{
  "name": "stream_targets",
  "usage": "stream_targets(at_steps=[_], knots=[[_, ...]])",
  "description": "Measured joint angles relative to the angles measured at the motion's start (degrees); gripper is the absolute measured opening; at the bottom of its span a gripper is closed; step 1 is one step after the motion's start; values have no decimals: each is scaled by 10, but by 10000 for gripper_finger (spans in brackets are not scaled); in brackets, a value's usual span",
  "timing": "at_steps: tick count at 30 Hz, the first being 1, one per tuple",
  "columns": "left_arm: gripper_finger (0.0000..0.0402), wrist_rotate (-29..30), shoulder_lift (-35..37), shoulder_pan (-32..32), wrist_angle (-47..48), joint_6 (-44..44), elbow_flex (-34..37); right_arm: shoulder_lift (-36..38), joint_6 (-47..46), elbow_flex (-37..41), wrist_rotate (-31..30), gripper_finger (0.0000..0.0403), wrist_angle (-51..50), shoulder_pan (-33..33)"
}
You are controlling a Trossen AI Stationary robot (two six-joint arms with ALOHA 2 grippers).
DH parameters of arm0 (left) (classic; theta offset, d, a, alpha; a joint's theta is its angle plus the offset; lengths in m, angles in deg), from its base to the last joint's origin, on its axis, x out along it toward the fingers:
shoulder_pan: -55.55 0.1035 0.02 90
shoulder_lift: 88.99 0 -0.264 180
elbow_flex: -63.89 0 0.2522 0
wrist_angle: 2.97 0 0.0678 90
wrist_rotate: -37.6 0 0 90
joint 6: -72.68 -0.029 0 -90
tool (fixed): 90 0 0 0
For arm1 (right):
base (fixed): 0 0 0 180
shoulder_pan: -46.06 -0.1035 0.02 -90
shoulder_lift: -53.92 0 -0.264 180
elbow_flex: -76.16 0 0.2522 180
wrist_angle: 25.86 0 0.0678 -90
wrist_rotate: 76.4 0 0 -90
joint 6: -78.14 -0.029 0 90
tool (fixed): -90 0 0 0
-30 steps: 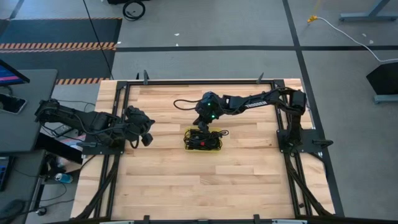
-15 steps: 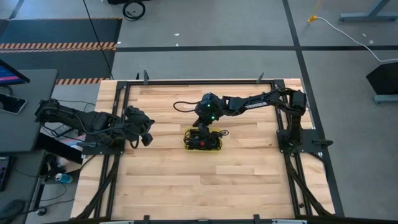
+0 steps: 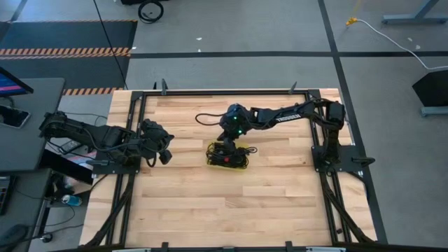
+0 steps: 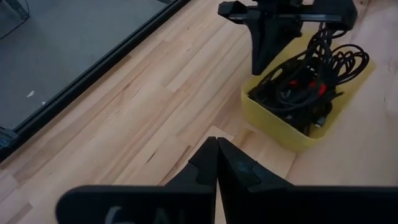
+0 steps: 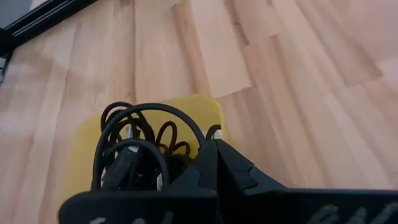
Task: Pick and place USB-C Cables
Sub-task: Adjust the yellow bin
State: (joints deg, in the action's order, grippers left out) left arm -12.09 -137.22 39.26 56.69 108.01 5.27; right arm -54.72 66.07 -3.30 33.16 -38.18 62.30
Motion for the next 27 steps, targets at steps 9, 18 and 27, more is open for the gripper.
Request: stream_targets(at_steps=[9,18,27], knots=[[8,0,0,0,0,1,0,2,-23,0,43,0,71,-8],[8,0,0,0,0,4,0,1,17,0,-39,0,13,12],[8,0,0,0,0,5,0,-3,17,0,-41,0,7,30]])
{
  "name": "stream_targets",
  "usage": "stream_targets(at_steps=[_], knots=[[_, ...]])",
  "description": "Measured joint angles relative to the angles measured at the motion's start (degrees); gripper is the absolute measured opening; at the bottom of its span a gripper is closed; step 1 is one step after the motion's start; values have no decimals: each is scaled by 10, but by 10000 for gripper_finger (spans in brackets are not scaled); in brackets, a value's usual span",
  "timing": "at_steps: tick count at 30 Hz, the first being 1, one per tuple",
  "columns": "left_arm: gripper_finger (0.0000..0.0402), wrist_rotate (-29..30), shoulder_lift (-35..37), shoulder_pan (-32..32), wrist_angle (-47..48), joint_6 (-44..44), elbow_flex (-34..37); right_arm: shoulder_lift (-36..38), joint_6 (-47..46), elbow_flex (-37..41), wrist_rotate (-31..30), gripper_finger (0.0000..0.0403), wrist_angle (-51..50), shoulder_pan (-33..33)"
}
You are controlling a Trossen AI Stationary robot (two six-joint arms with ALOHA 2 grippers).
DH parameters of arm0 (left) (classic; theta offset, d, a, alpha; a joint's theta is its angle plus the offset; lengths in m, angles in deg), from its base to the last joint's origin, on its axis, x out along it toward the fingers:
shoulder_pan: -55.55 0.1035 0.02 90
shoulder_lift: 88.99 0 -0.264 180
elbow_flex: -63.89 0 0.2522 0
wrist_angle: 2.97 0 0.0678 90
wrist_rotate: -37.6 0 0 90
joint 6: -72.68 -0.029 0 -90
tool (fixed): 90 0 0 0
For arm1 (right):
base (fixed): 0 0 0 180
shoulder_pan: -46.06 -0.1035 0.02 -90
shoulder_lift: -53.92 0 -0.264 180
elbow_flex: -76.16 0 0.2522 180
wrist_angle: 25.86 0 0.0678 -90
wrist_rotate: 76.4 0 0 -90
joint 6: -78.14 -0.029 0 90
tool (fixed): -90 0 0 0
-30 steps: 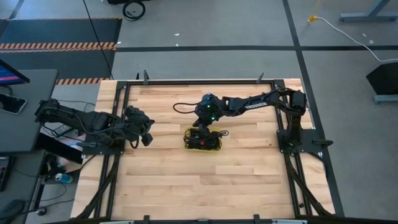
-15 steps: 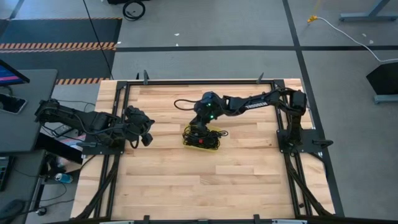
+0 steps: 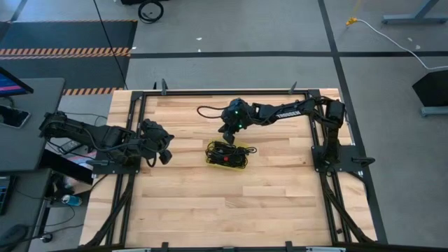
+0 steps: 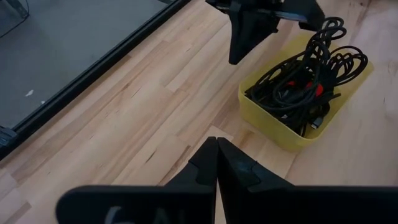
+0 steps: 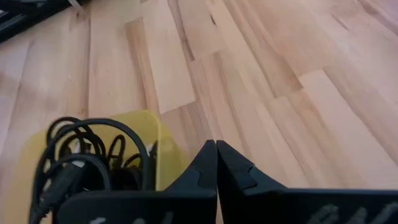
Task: Pick and place USB-C Cables
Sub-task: Adjust the yellow bin
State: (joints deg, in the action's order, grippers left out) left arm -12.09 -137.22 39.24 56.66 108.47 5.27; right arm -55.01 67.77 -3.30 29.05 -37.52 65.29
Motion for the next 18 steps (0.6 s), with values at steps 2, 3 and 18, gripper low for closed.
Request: stream_targets(at_steps=[2,3,18], knots=[[8,0,0,0,0,0,0,-10,-2,0,2,0,-4,0],[8,0,0,0,0,0,0,-17,-3,0,5,0,-9,-1],[8,0,0,0,-2,1,0,-62,-14,0,58,0,1,-27]])
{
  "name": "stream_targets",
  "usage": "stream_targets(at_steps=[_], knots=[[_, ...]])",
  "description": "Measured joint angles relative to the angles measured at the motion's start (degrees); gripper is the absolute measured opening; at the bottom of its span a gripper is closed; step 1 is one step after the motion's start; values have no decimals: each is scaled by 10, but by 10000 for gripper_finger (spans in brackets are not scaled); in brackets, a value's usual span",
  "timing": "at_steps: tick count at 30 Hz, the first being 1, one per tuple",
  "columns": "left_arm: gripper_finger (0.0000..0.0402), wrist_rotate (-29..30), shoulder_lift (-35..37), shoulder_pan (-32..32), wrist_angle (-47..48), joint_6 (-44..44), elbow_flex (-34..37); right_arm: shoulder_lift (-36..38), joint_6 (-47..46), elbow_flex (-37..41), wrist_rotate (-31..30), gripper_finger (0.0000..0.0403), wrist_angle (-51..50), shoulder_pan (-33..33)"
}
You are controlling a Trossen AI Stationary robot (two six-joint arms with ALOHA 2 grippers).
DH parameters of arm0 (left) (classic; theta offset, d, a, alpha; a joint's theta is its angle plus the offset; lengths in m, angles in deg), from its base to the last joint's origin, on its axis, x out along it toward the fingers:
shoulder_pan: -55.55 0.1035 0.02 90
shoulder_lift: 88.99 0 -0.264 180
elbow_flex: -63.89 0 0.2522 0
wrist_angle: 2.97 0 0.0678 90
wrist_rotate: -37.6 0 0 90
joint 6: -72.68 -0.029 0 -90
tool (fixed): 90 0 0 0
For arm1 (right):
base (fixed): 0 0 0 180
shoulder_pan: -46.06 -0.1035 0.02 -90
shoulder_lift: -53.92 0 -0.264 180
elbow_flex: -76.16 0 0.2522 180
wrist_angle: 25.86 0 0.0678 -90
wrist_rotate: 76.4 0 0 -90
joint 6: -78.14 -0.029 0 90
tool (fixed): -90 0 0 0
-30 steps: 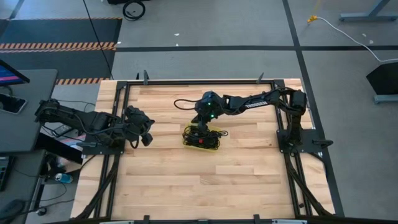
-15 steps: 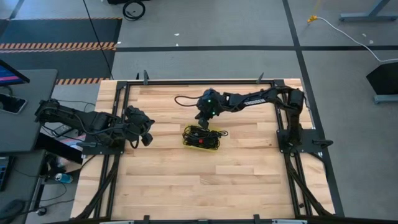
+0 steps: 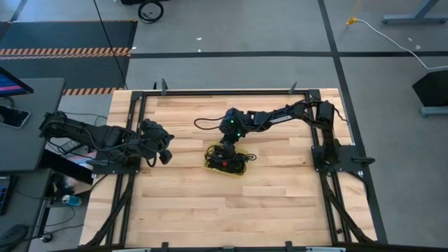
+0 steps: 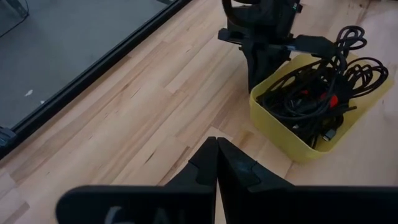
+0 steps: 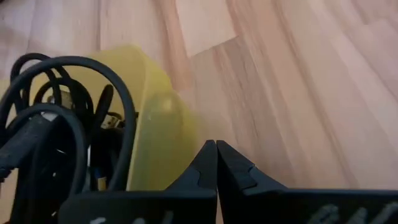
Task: Pick and place USB-C Cables
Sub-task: Adjust the yellow bin
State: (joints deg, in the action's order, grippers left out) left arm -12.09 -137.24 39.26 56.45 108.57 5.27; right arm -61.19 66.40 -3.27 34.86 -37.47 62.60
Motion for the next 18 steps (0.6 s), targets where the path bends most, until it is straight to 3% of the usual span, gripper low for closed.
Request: stream_targets(at_steps=[7,13,18], knots=[[8,0,0,0,2,10,0,13,-16,0,30,0,-5,1],[8,0,0,0,6,10,0,108,2,0,27,0,-46,1],[8,0,0,0,5,10,0,176,9,0,24,0,-144,-14]])
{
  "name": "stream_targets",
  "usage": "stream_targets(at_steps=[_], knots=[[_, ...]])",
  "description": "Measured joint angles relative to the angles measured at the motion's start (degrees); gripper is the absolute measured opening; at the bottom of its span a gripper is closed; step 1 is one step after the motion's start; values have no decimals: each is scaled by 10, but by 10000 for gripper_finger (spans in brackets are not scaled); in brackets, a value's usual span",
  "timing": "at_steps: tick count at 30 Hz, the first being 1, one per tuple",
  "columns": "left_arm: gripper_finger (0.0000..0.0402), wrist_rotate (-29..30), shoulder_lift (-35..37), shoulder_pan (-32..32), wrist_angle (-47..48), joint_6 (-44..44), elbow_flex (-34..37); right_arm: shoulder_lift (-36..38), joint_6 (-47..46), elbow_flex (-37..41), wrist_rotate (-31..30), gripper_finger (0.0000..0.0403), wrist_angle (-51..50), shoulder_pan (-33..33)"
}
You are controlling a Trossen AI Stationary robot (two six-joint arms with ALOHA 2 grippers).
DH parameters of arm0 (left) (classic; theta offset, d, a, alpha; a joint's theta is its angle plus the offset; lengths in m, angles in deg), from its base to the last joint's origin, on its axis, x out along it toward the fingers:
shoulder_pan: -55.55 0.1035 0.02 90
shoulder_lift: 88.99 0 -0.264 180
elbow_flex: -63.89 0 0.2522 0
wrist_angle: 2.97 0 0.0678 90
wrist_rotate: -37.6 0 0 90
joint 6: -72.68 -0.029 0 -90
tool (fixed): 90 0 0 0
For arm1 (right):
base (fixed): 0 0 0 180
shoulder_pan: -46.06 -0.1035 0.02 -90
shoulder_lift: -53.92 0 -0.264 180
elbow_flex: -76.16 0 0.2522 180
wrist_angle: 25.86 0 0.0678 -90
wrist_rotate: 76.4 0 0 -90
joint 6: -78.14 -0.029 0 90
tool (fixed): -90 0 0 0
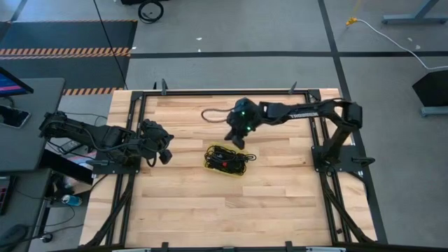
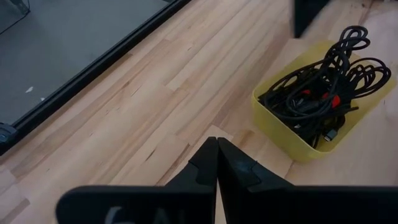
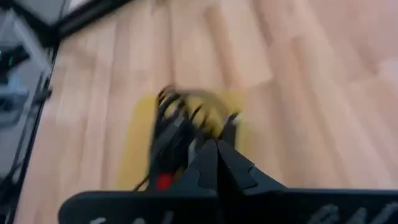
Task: Pick and place USB-C Cables
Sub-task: Adjust the yellow bin
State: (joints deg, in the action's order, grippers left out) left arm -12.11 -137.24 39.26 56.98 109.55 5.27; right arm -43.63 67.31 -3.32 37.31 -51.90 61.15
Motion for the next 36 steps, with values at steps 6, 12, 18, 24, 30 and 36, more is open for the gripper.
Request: stream_targets(at_steps=[6,12,18,24,30,36], knots=[[8,0,0,0,0,0,0,38,-29,0,-1,0,-118,-59],[8,16,0,1,0,0,0,88,-94,0,7,0,-88,-166],[8,30,0,1,0,4,0,75,-116,0,2,0,-121,-235],[8,30,0,1,0,10,0,17,-101,0,-27,0,-109,-246],[8,30,0,1,7,10,0,-51,-102,0,-32,0,10,-247],[8,30,0,1,26,10,0,-103,-120,0,-33,0,32,-251]])
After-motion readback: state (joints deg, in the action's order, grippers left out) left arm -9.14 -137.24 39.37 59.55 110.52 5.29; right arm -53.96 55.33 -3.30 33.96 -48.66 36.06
